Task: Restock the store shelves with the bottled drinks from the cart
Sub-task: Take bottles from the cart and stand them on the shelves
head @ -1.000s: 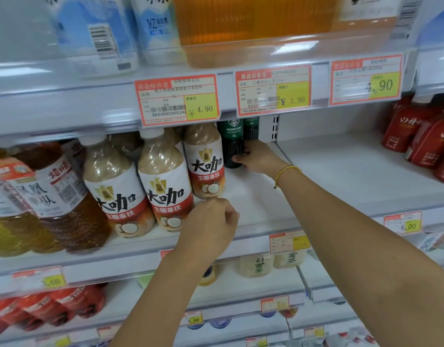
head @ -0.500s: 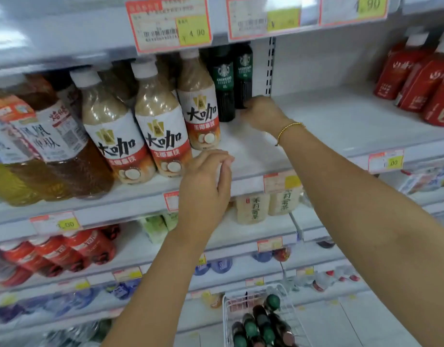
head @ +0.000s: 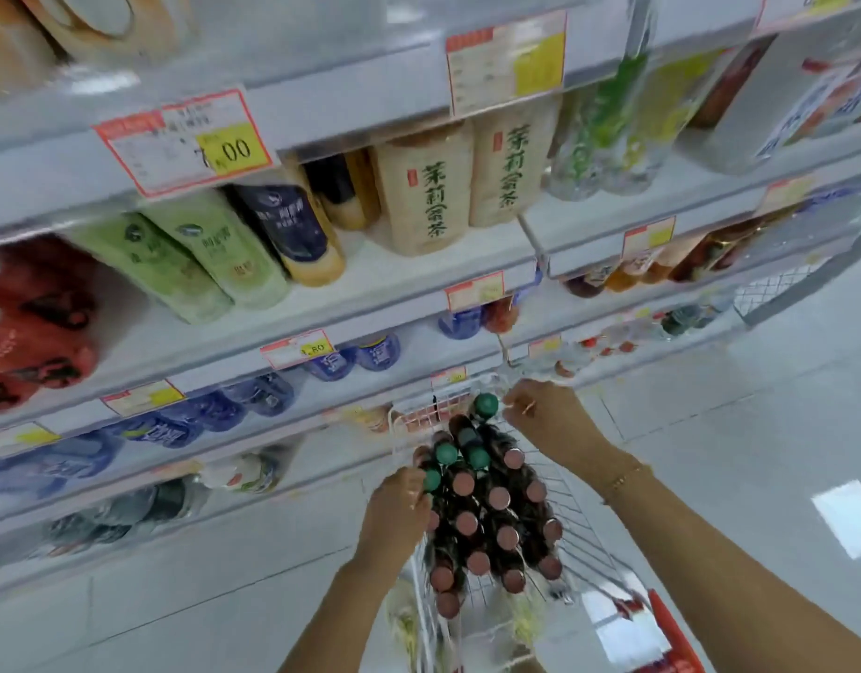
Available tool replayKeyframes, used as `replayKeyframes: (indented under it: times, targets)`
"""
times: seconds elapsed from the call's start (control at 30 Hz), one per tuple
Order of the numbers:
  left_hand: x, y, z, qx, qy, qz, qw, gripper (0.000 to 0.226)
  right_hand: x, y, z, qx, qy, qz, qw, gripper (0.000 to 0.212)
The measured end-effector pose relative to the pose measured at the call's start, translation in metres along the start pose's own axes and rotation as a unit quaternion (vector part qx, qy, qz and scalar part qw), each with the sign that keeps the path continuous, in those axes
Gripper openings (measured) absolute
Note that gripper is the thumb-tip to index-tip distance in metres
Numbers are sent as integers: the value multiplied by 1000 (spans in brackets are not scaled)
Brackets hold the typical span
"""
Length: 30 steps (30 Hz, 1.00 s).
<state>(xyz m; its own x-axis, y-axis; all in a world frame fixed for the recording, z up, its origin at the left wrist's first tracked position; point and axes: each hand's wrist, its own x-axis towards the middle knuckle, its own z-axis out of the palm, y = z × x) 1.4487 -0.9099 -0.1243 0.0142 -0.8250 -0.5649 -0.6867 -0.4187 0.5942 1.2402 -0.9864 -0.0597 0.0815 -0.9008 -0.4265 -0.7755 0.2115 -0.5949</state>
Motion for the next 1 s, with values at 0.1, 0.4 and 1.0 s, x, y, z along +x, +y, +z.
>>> replayKeyframes:
  times: [0.1,0.4,1.0]
  targets:
    - [28,-28,36,27,-36,-54,998,43,13,55,57,-8,-64,116,991,28]
    - [136,-54,92,43,-3,-27,999,48,104,111,124,-33,-30,112,993,57]
    - [161,-55,95,40,70,14,997,49,136,113,153,-164,-32,71,983,67]
